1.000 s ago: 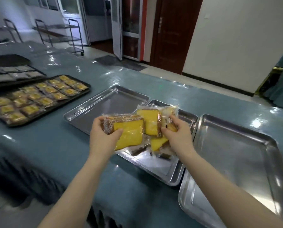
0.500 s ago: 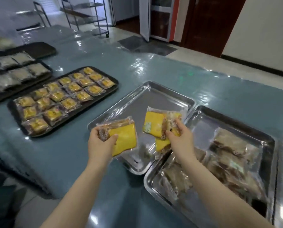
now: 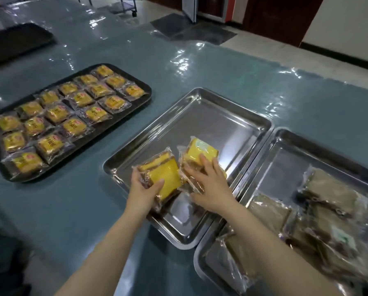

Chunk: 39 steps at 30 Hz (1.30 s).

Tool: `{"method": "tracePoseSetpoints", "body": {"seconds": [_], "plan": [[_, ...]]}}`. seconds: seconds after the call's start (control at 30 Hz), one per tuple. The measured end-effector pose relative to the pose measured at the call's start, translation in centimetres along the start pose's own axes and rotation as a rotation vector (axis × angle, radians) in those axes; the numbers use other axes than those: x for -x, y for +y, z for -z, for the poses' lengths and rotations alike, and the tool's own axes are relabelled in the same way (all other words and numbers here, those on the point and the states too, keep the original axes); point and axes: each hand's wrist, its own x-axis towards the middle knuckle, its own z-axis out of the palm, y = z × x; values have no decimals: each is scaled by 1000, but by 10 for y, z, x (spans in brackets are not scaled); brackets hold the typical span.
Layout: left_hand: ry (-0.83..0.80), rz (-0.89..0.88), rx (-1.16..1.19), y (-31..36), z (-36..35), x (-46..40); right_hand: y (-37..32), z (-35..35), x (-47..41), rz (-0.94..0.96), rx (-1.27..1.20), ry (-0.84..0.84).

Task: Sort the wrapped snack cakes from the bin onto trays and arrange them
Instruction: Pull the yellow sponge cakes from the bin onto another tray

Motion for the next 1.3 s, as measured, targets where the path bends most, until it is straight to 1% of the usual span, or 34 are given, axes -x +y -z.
{"method": "tracePoseSetpoints", "body": {"seconds": [0.07, 0.1, 0.17, 0.23, 0.33, 0.43, 0.53, 0.7, 0.83, 0.97, 1.13, 1.3], "plan": [[-25, 2, -74, 3, 10, 2, -1, 13, 5, 17, -203, -4], [1, -11, -115, 6, 15, 5, -3, 18, 9, 35, -265, 17], [90, -46, -171, 11, 22, 13, -9, 25, 20, 76, -246, 76], [156, -109, -220, 16, 26, 25, -15, 29, 33, 71, -234, 153], [139, -174, -178, 25, 28, 49, -28, 35, 55, 23, -379, 252], [43, -222, -76, 39, 27, 82, -42, 45, 84, -60, -497, 347], [-65, -269, 1, 48, 29, 124, -52, 58, 122, -123, -553, 384], [-186, -339, 67, 52, 29, 194, -63, 75, 202, -123, -611, 447], [-321, -361, 94, 54, 12, 242, -63, 88, 272, -133, -639, 497], [-453, -353, 94, 61, -26, 291, -56, 112, 343, -148, -658, 605], [-649, -425, 84, 83, -91, 350, -35, 154, 442, -165, -677, 801], [-844, -474, 125, 96, -173, 414, -2, 197, 551, -205, -502, 956]]}}
